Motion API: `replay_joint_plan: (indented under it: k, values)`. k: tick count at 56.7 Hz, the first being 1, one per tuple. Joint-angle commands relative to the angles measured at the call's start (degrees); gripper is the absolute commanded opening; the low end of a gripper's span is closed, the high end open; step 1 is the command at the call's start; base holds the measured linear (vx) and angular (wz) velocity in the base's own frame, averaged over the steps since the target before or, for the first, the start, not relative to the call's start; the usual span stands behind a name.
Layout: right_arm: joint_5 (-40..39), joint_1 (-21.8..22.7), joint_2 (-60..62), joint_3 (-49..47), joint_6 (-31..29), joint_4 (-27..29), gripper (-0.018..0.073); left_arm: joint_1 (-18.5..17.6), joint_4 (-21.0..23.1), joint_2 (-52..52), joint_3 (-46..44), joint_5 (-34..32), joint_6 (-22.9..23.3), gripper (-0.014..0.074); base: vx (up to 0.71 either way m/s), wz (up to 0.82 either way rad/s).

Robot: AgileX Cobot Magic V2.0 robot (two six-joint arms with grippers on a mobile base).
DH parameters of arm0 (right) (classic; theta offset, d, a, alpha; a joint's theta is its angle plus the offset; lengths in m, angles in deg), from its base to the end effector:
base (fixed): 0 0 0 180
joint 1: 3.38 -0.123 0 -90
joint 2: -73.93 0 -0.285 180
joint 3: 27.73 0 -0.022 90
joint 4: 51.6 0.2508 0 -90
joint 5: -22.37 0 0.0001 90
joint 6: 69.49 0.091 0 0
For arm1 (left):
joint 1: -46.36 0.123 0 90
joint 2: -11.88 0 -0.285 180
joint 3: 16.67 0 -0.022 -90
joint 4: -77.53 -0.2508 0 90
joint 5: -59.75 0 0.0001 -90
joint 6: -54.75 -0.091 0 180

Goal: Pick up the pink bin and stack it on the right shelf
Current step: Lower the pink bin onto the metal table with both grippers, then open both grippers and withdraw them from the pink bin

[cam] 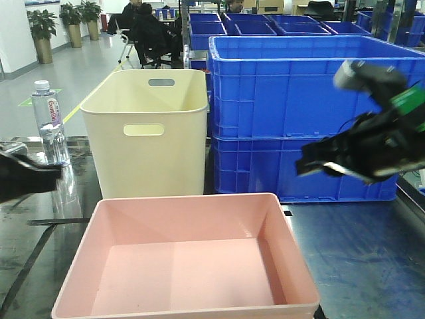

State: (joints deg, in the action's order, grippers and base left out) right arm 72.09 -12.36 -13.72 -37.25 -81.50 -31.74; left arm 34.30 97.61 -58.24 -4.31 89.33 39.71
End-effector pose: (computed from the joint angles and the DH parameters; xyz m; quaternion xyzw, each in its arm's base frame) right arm 0.2928 0.0702 0.4290 -0.1196 0.8777 0.1557 0.4372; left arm 0.2244 -0.0638 0.4141 0.1158 0.8121 -0.1417 0.5541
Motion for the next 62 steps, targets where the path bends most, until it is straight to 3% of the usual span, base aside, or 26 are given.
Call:
replay_joint_plan:
  k: [1, 3, 10, 14, 28, 44, 47, 51, 55, 62]
  values:
    - [-6.94, 0.42, 5.97, 2.31, -1.30, 0.09, 0.0216, -0.11, 1.18, 7.05, 3.68, -8.81, -2.64, 0.0055, 0.00, 0.00]
    - [-8.86, 0.42, 7.87, 5.33, -1.30, 0.22, 0.0180, -0.11, 1.18, 9.93, 6.70, -11.03, -2.52, -0.0009, 0.00, 0.00]
    - [-20.35, 0.42, 14.44, 18.51, -0.86, 0.27, 0.0052, -0.11, 1.11, 17.36, 14.41, -17.11, -2.60, -0.0009, 0.00, 0.00]
    - [-23.88, 0.42, 16.74, 23.24, -0.97, 0.18, 0.0008, -0.04, 1.15, 20.37, 16.82, -17.42, -2.47, -0.0009, 0.00, 0.00]
    - [-23.60, 0.47, 17.98, 29.95, -0.97, 0.14, -0.0013, -0.04, 1.15, 23.33, 19.44, -15.43, -2.47, -0.0009, 0.00, 0.00]
    - [-22.39, 0.47, 17.94, 30.97, -0.97, 0.09, -0.0013, -0.04, 0.89, 23.33, 19.44, -15.22, -2.47, -0.0008, 0.00, 0.00]
    - [-22.38, 0.47, 17.94, 30.97, -0.97, 0.09, -0.0012, 0.07, -1.34, 23.49, 19.79, -15.46, -2.47, -0.0008, 0.00, 0.00]
    - [-22.18, 0.47, 17.94, 30.97, -0.97, 0.09, -0.0012, 0.07, -8.34, 25.53, 21.84, -16.62, -2.47, -0.0008, 0.00, 0.00]
    - [-22.01, 0.47, 17.94, 30.97, -0.97, 0.09, -0.0012, 0.40, -12.65, 29.36, 26.89, -19.78, -0.98, -0.0008, 0.00, 0.00]
    - [-21.53, 0.47, 17.94, 30.97, -0.97, 0.09, -0.0012, 3.53, -12.78, 40.29, 39.88, -28.46, 5.69, -0.0008, 0.00, 0.00]
